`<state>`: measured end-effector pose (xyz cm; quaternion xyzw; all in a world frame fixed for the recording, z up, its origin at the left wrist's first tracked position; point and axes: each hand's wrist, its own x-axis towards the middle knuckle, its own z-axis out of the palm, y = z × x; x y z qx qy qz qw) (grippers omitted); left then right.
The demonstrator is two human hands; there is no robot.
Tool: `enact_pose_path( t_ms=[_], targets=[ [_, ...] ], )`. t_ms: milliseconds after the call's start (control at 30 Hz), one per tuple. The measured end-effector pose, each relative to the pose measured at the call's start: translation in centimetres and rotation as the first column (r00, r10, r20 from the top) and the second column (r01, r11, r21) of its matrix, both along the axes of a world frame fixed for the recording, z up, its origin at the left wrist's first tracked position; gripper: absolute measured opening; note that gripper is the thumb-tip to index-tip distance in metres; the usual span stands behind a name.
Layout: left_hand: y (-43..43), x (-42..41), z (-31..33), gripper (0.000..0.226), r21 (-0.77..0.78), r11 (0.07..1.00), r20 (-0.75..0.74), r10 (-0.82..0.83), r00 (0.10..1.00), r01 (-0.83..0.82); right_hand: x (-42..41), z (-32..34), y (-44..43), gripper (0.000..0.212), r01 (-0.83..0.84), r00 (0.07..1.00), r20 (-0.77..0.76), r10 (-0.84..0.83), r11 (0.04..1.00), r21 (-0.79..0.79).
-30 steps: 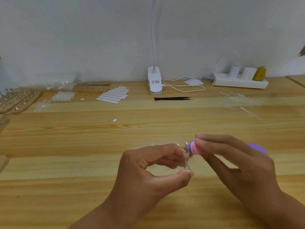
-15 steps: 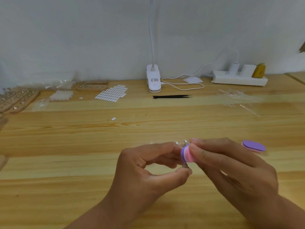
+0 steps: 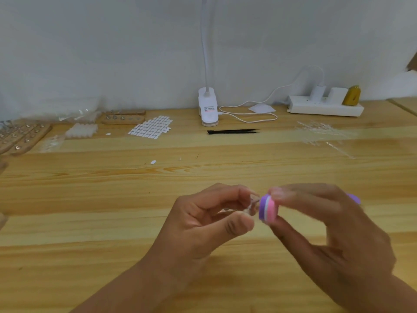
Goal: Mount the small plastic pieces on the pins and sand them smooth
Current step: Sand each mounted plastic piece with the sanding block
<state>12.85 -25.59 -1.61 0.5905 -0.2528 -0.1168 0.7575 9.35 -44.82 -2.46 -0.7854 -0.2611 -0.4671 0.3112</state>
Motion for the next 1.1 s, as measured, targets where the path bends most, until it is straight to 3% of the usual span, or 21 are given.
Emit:
enact_pose_path(
  t_ms=[67, 233, 367, 467, 633, 733, 900, 1100],
  targets=[
    [-0.2, -0.1, 0.0, 0.035, -0.049, 0.998, -0.057, -0.049, 0.997, 0.046, 0.1, -0.1, -0.2, 0.028, 0.005, 1.0, -0.003, -0.005, 0.999, -0.047],
    [-0.3, 0.0, 0.0, 0.04, -0.102, 0.991, -0.141, -0.102, 0.985, 0.088, 0.1, 0.1, -0.1, 0.029, 0.036, 0.999, 0.002, -0.036, 0.999, 0.026],
    [-0.4, -0.1, 0.0, 0.037, -0.126, 0.979, -0.172, -0.181, 0.968, 0.161, 0.3, -0.1, -0.2, 0.027, 0.022, 1.0, -0.017, -0.023, 0.998, -0.061],
    [-0.1, -0.1, 0.0, 0.039, -0.11, 0.98, -0.212, -0.185, 0.96, 0.164, 0.4, 0.0, -0.4, 0.03, 0.044, 0.998, -0.037, -0.043, 0.999, 0.005],
    [-0.3, -0.2, 0.0, 0.042, -0.103, 0.977, -0.227, -0.208, 0.951, 0.189, 0.0, 0.0, -0.4, 0.025, 0.007, 1.0, 0.028, -0.004, 0.994, -0.106],
    [-0.1, 0.0, 0.0, 0.042, -0.078, 0.982, -0.229, -0.188, 0.955, 0.174, 0.5, 0.2, -1.2, 0.028, 0.094, 0.994, -0.047, -0.096, 0.994, -0.048],
    [-0.2, 0.0, -0.2, 0.044, -0.058, 0.987, -0.21, -0.162, 0.964, 0.153, 0.0, 0.0, -0.5, 0.023, -0.036, 0.999, 0.006, 0.036, 0.994, -0.099],
    [0.1, 0.1, -0.1, 0.043, -0.122, 0.969, -0.252, -0.24, 0.938, 0.216, 0.5, 0.1, -0.8, 0.028, 0.02, 1.0, 0.009, -0.02, 0.998, -0.055]
  ],
)
